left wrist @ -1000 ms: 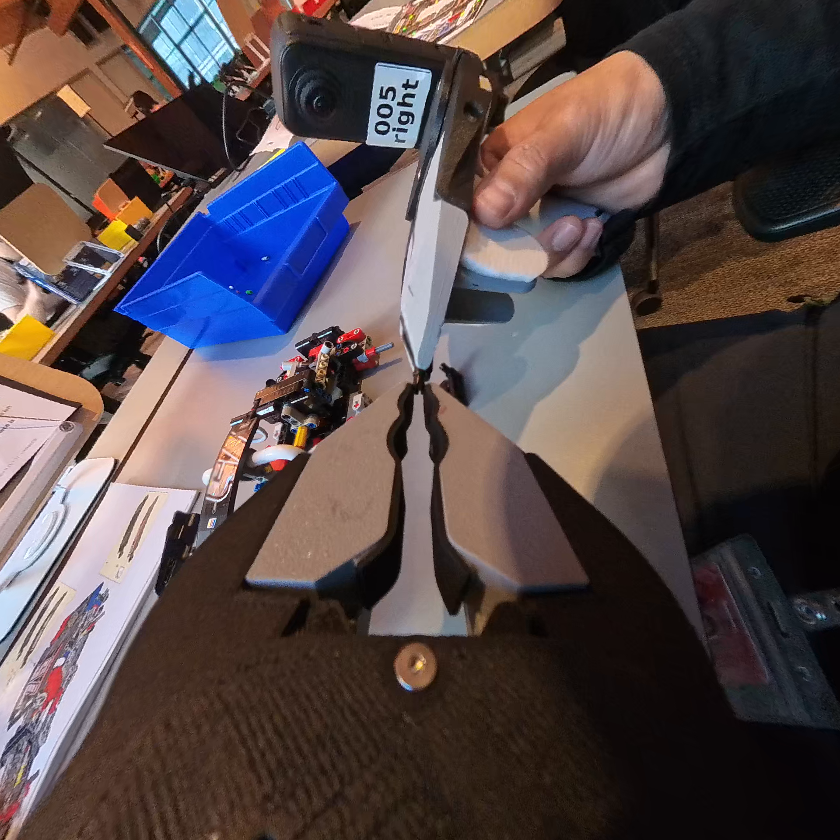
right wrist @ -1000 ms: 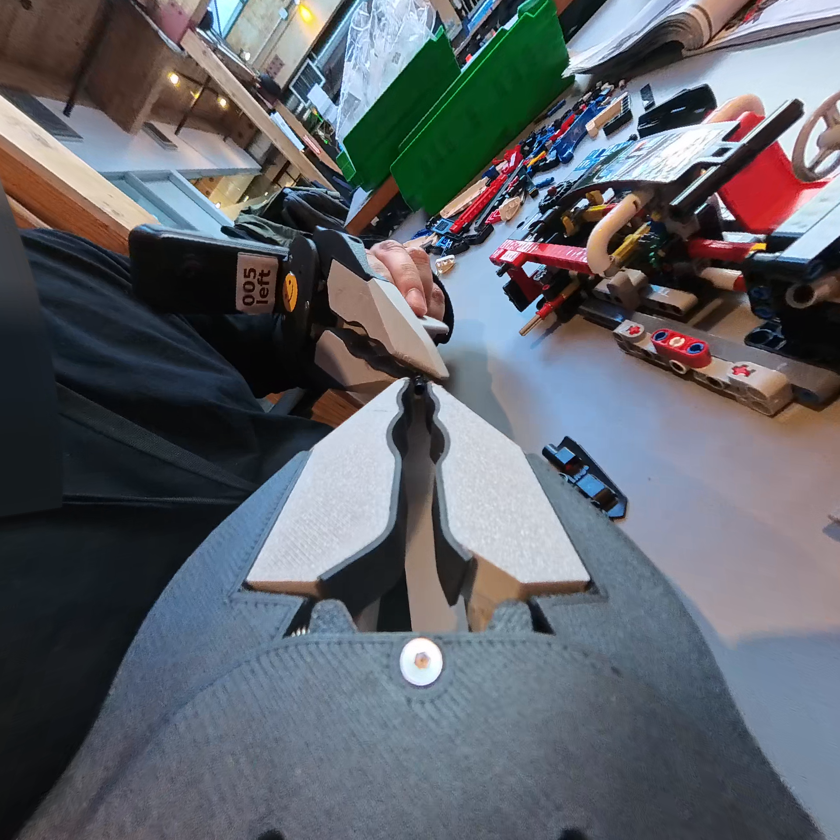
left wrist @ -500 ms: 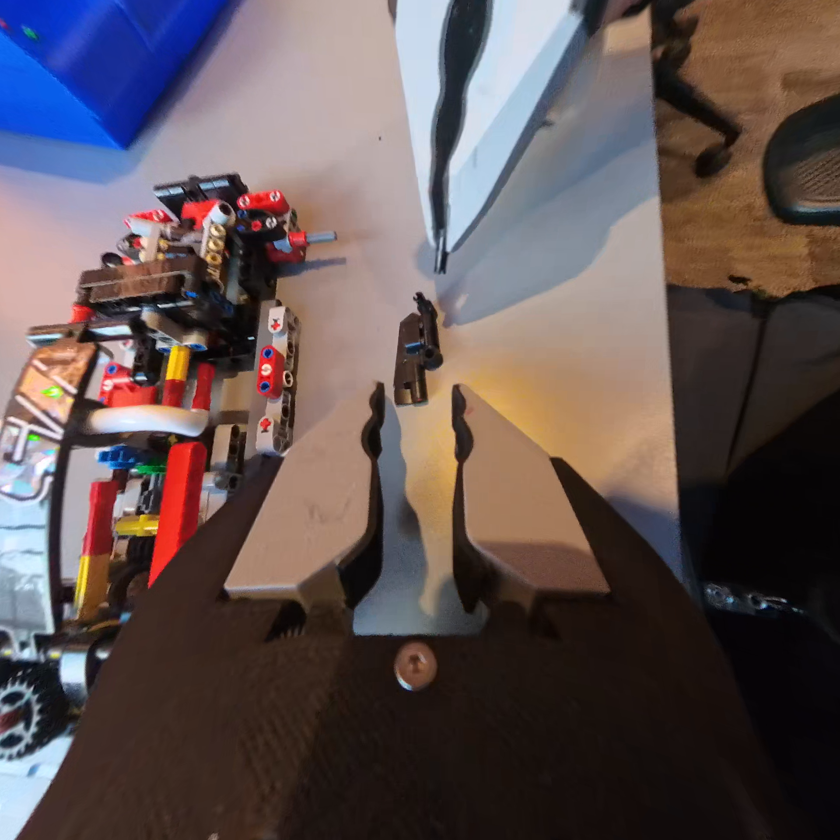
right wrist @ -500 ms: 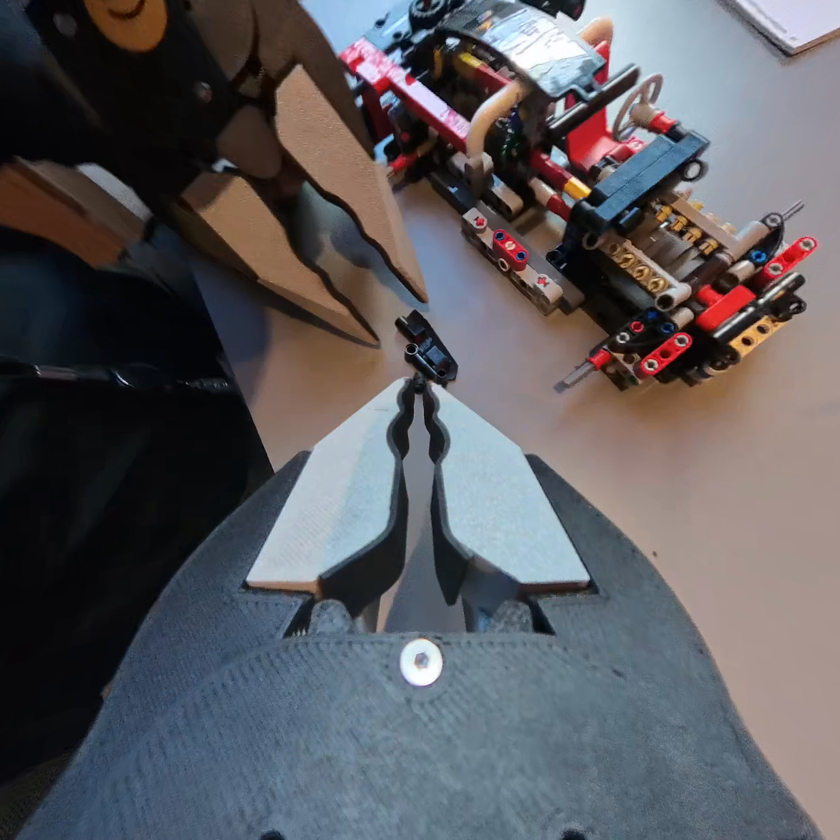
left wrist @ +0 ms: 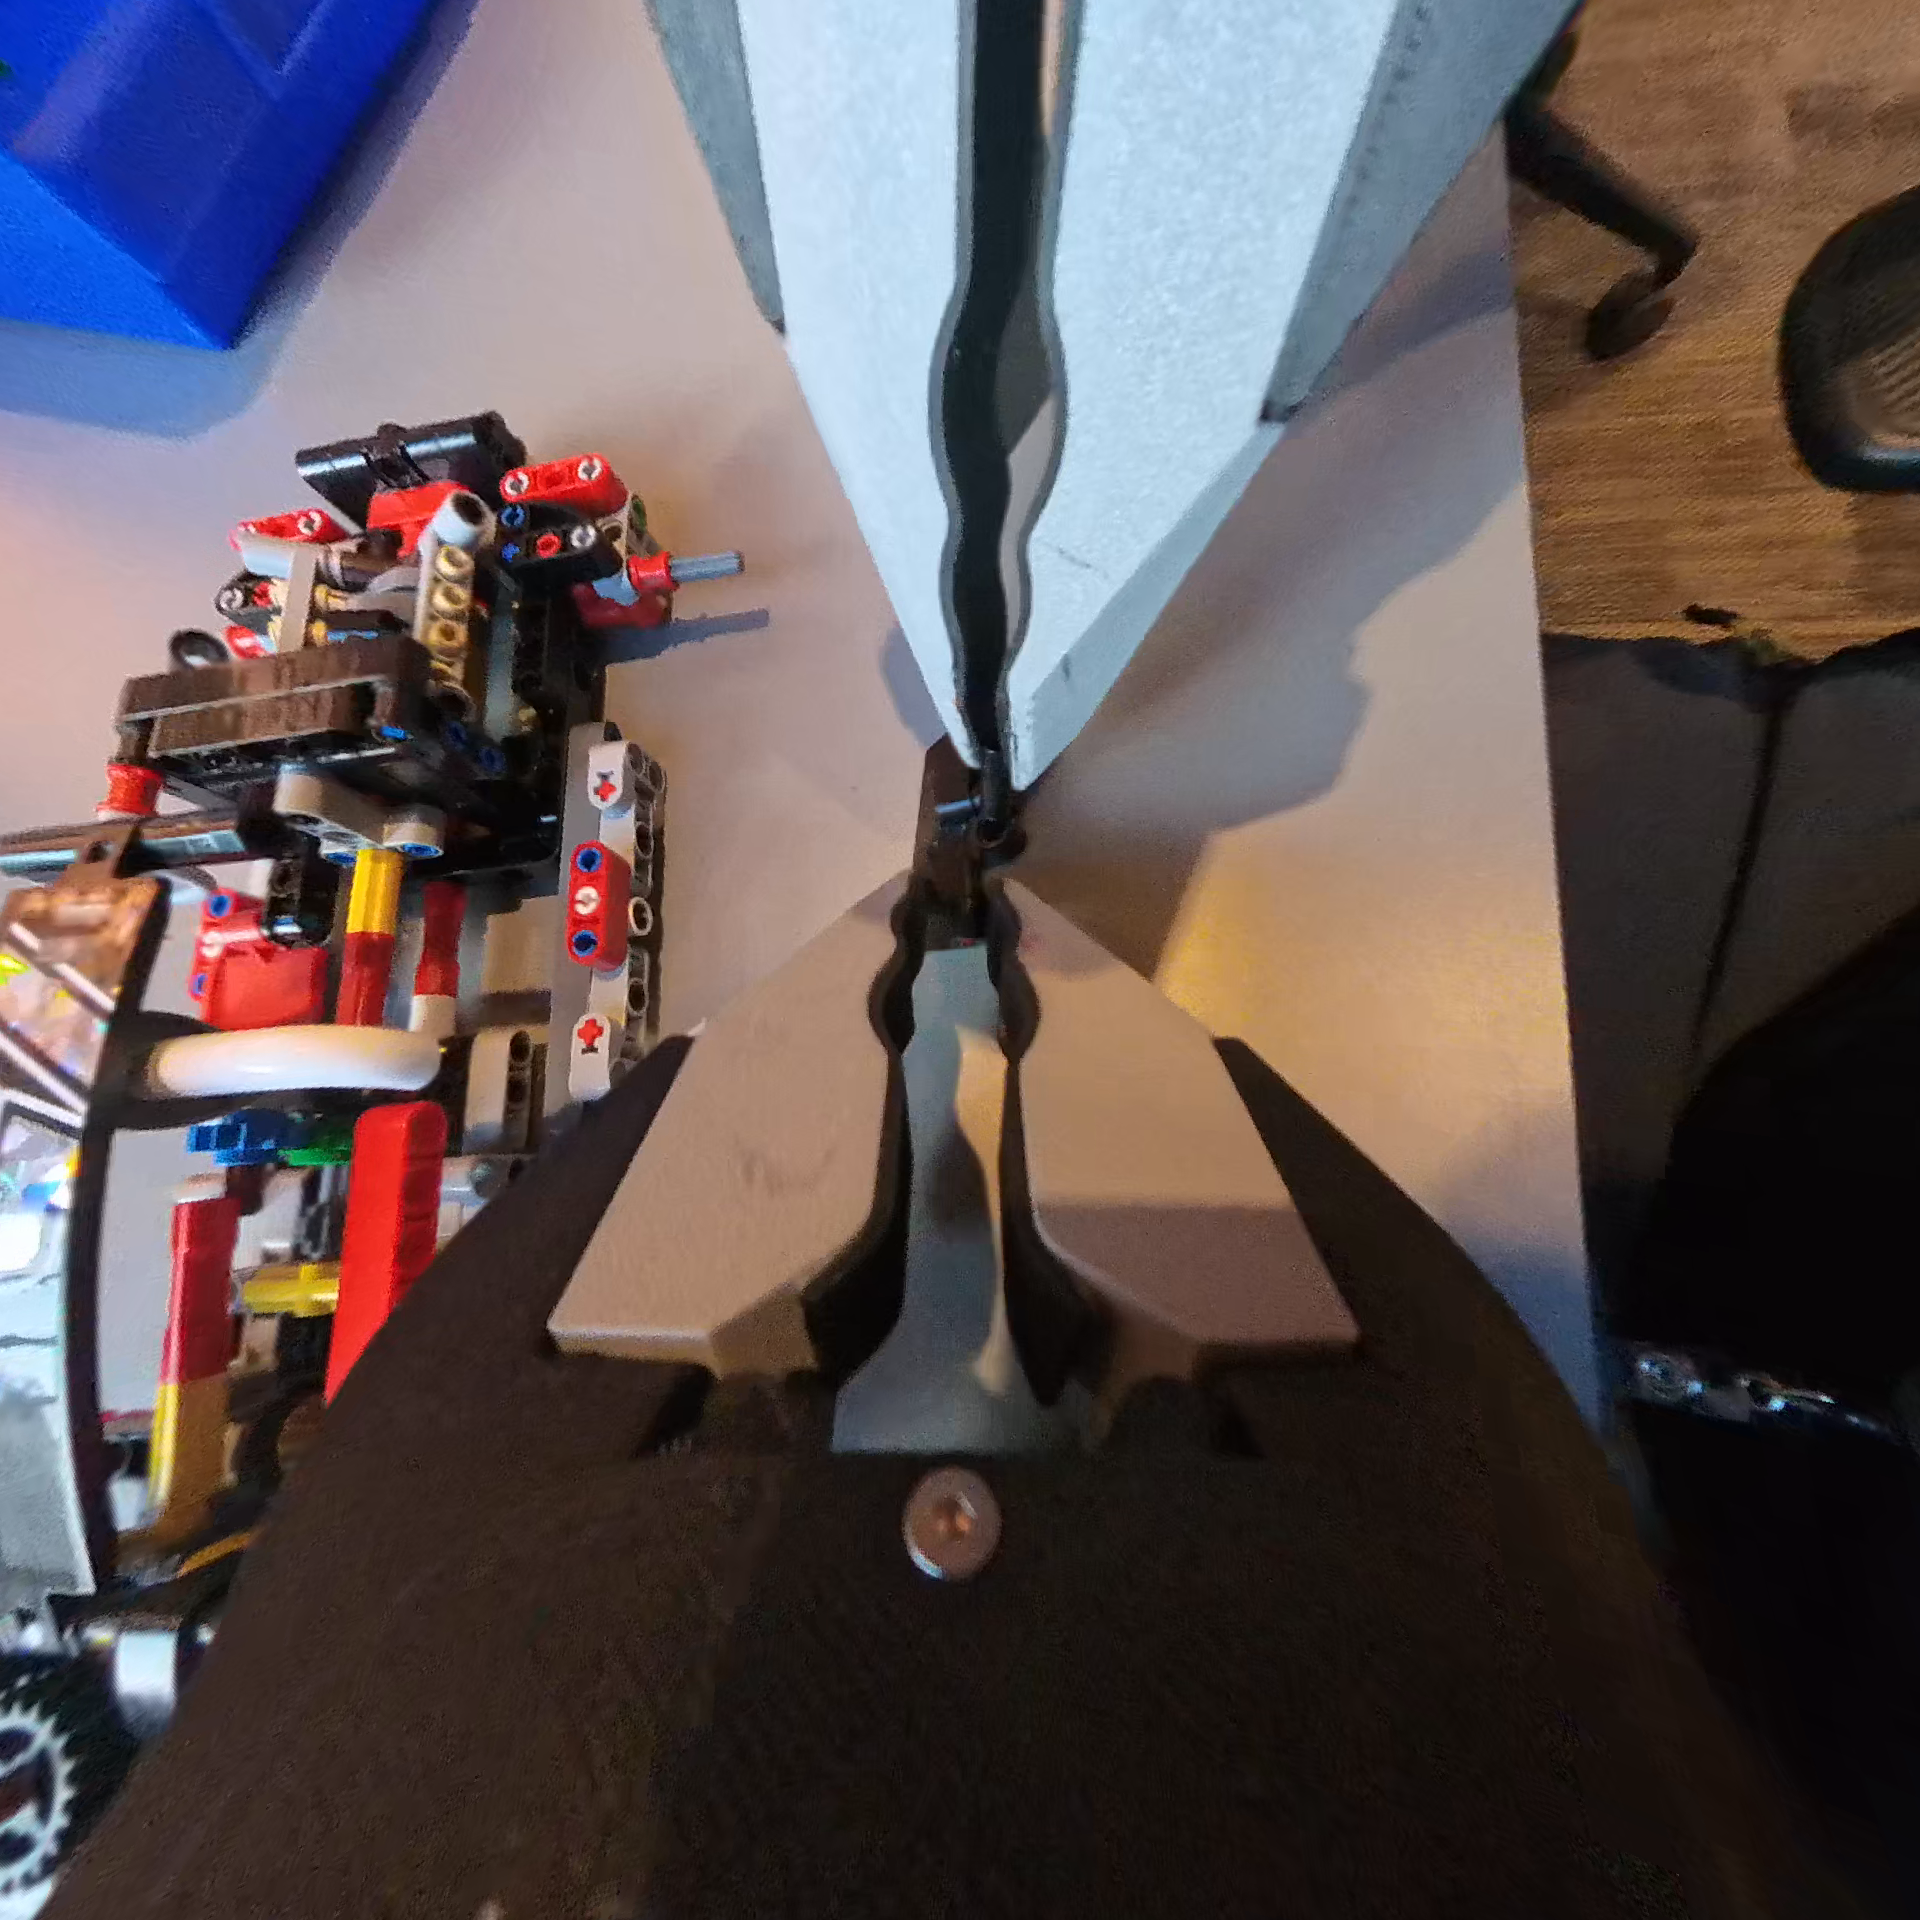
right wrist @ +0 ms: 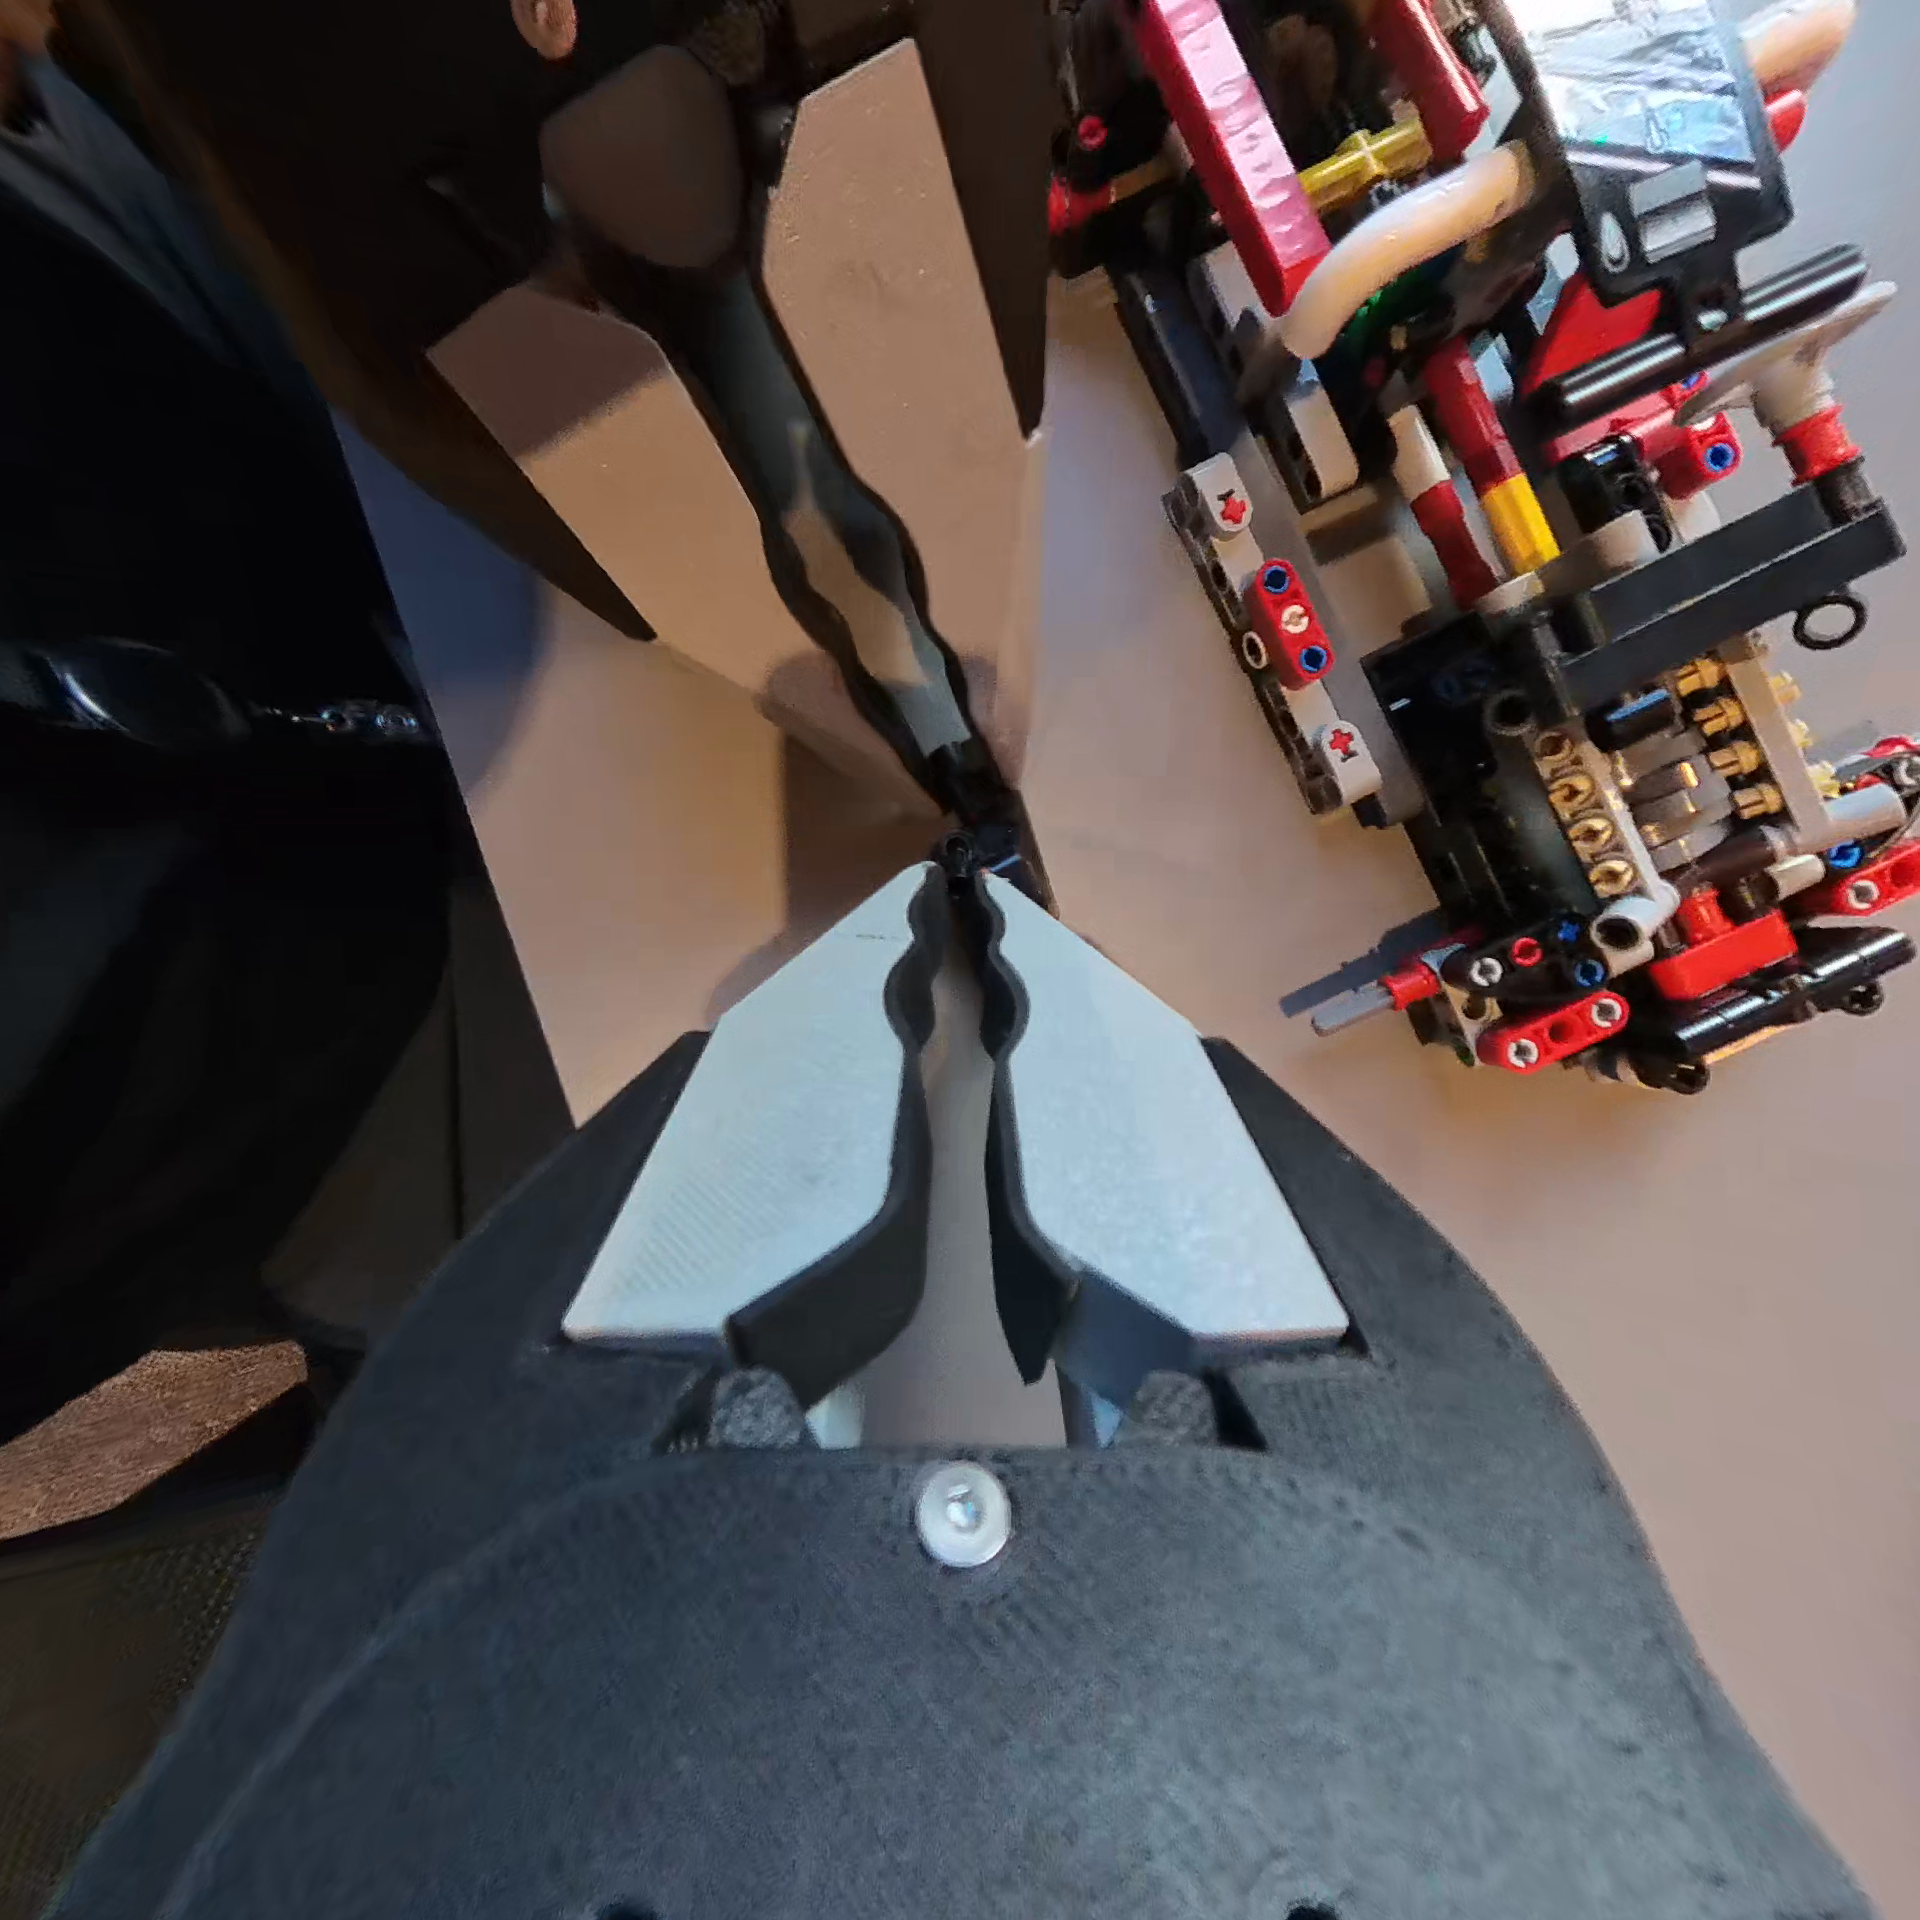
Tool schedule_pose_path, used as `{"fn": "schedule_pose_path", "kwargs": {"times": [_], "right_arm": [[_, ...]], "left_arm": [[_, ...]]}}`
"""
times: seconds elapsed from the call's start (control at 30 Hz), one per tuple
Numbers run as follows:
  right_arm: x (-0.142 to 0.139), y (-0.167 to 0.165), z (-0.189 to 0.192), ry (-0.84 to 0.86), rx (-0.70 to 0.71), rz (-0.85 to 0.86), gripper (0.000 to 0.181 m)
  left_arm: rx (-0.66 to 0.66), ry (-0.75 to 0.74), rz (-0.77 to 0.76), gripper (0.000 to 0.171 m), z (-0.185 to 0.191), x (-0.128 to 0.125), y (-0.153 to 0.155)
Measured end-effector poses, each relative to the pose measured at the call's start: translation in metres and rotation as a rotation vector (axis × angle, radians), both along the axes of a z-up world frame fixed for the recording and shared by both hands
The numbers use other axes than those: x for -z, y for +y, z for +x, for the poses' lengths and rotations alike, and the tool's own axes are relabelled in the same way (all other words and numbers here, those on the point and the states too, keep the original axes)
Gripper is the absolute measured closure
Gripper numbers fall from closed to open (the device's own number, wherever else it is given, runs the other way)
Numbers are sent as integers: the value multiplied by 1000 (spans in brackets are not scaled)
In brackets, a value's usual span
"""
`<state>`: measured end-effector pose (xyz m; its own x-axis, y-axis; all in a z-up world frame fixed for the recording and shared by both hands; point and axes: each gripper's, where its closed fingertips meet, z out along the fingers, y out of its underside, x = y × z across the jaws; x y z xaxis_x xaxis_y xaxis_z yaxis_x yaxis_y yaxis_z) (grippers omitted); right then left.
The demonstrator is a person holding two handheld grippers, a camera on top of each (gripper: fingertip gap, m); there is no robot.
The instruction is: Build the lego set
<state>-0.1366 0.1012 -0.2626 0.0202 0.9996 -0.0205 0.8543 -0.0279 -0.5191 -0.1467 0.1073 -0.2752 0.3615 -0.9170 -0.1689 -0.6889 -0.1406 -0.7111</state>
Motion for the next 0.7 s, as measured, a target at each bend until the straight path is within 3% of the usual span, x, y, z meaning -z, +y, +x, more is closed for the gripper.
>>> {"fn": "schedule_pose_path", "kwargs": {"times": [0.17,0.4,0.53,0.7], "right_arm": [[3,-2,4,-76,-22,60,181],[3,0,10,-70,32,54,181],[-3,-6,12,6,78,-14,181],[-25,-19,4,203,125,-185,181]], "left_arm": [[11,16,46,161,0,-1,-4],[92,-161,-226,153,4,-14,-51],[28,-124,-147,149,-10,-13,-32],[49,-151,-68,148,7,-27,-26]]}}
